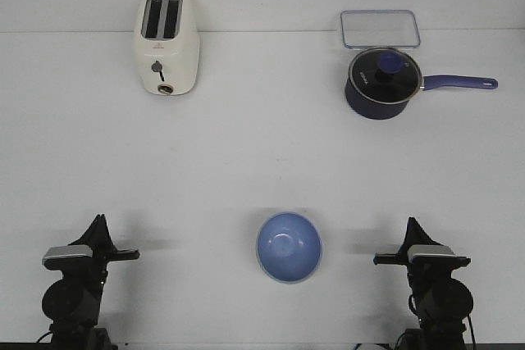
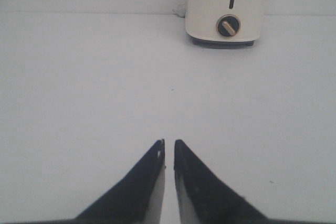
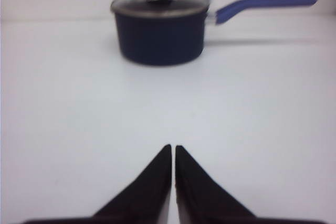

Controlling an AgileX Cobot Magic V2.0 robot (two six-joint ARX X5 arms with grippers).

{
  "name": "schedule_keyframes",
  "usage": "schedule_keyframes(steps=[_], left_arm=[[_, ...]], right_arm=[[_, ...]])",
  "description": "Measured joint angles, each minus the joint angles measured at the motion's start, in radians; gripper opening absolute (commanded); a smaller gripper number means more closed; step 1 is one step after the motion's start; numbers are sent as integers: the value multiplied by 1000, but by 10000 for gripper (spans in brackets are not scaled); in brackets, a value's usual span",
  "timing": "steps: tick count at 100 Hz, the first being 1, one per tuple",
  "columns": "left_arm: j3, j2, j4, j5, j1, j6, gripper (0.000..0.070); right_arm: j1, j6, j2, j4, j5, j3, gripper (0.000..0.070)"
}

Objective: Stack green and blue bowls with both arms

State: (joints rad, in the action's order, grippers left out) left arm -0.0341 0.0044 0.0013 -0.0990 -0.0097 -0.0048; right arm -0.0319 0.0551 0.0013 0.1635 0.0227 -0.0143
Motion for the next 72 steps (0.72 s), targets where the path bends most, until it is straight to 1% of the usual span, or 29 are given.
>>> schedule_keyframes(steps=[15, 26, 39, 72], left_arm=[[0, 0, 3, 0, 0, 0, 15], [0, 0, 9, 0, 0, 0, 15], [0, 0, 13, 0, 0, 0, 15], [0, 0, 13, 0, 0, 0, 15]], right_arm=[[4, -16, 0, -30, 2, -1, 13], [4, -16, 0, -28, 3, -1, 13], [4, -16, 0, -58, 3, -1, 13], [4, -16, 0, -63, 3, -1, 13]])
